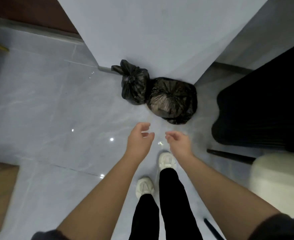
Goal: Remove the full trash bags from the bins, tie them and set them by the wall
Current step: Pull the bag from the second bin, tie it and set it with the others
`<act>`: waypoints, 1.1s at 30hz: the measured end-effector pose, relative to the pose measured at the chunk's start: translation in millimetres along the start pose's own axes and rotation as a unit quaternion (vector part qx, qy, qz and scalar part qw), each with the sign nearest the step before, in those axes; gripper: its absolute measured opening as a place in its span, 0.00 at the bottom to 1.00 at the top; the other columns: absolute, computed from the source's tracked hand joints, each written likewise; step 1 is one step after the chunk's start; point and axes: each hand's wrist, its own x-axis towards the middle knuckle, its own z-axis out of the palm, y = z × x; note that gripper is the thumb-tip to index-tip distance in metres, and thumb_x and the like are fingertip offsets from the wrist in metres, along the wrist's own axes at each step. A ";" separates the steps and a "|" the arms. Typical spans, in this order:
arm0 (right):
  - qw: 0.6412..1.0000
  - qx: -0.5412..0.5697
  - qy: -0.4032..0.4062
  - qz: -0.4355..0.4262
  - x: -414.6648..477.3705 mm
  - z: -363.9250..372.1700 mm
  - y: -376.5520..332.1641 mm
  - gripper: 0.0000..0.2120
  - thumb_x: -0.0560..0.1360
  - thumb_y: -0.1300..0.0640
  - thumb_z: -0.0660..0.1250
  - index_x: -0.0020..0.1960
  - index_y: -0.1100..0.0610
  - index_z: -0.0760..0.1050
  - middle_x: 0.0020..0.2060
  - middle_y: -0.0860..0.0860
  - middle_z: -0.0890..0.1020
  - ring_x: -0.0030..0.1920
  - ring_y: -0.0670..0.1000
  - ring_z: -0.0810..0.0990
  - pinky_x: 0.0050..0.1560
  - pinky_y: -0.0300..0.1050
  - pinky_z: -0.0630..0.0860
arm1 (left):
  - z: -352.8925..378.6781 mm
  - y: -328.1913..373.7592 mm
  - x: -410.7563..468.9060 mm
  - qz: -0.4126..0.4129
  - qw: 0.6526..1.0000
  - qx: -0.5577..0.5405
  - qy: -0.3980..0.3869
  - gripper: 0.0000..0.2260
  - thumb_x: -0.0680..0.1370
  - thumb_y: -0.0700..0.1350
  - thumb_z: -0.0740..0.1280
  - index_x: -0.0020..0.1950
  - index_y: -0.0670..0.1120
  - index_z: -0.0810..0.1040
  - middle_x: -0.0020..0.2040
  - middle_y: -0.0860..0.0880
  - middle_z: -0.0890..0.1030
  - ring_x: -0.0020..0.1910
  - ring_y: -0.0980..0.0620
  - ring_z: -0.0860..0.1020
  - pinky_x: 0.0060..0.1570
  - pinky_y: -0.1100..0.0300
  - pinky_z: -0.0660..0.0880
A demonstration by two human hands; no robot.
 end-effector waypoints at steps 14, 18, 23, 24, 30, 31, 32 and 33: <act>0.999 0.017 -0.038 -0.003 -178.7 -59.0 114.9 0.07 0.77 0.61 0.62 0.49 0.54 0.79 0.42 0.48 0.82 0.47 0.50 0.81 0.52 0.47 0.77 | 35.1 -86.9 -233.2 -0.057 0.991 -0.104 0.069 0.09 0.76 0.39 0.65 0.54 0.50 0.76 0.51 0.51 0.80 0.46 0.54 0.79 0.49 0.58 0.76; 0.998 0.028 -0.062 -0.003 -227.6 -90.8 164.3 0.08 0.77 0.62 0.61 0.51 0.57 0.79 0.43 0.51 0.82 0.44 0.49 0.80 0.50 0.46 0.76 | 75.8 -122.7 -301.7 -0.080 0.987 -0.104 0.089 0.08 0.76 0.42 0.66 0.53 0.51 0.77 0.50 0.51 0.80 0.49 0.49 0.80 0.52 0.54 0.78; 0.998 0.020 -0.058 0.019 -275.6 -123.1 226.4 0.08 0.77 0.62 0.61 0.51 0.56 0.79 0.41 0.49 0.82 0.43 0.50 0.80 0.50 0.47 0.77 | 117.3 -148.4 -376.0 -0.095 0.979 -0.137 0.118 0.08 0.76 0.42 0.65 0.54 0.49 0.77 0.48 0.53 0.79 0.47 0.49 0.81 0.51 0.54 0.78; 0.998 0.029 -0.059 0.019 -283.1 -127.8 236.5 0.08 0.77 0.62 0.61 0.51 0.57 0.79 0.40 0.49 0.81 0.42 0.49 0.80 0.49 0.47 0.77 | 124.3 -153.2 -390.5 -0.093 0.977 -0.143 0.125 0.08 0.76 0.41 0.65 0.54 0.48 0.77 0.48 0.52 0.79 0.46 0.50 0.81 0.51 0.54 0.78; 0.994 0.033 -0.101 -0.011 -323.4 -163.1 298.3 0.09 0.78 0.61 0.60 0.52 0.56 0.78 0.41 0.48 0.81 0.44 0.48 0.80 0.49 0.46 0.76 | 172.5 -186.3 -466.6 -0.088 0.971 -0.156 0.161 0.08 0.77 0.40 0.65 0.55 0.46 0.76 0.49 0.49 0.79 0.42 0.51 0.81 0.49 0.56 0.77; 0.994 0.027 -0.106 -0.022 -330.8 -171.9 311.1 0.09 0.78 0.61 0.60 0.51 0.55 0.78 0.41 0.48 0.81 0.44 0.48 0.79 0.49 0.47 0.76 | 182.1 -193.0 -481.3 -0.088 0.968 -0.161 0.172 0.08 0.77 0.40 0.65 0.55 0.46 0.76 0.49 0.49 0.79 0.41 0.52 0.81 0.48 0.57 0.77; 0.993 0.024 -0.114 -0.033 -338.2 -181.4 324.4 0.09 0.78 0.61 0.60 0.50 0.54 0.78 0.41 0.47 0.81 0.44 0.48 0.79 0.49 0.46 0.76 | 192.0 -199.0 -496.1 -0.087 0.966 -0.166 0.180 0.07 0.77 0.41 0.65 0.55 0.46 0.76 0.49 0.49 0.79 0.41 0.53 0.81 0.47 0.57 0.77; 0.992 0.018 -0.122 -0.039 -345.7 -191.1 338.0 0.09 0.78 0.61 0.60 0.49 0.53 0.78 0.41 0.47 0.81 0.43 0.48 0.79 0.48 0.45 0.76 | 203.0 -204.9 -511.4 -0.092 0.963 -0.168 0.187 0.07 0.77 0.41 0.65 0.55 0.46 0.76 0.49 0.49 0.79 0.40 0.53 0.81 0.46 0.57 0.77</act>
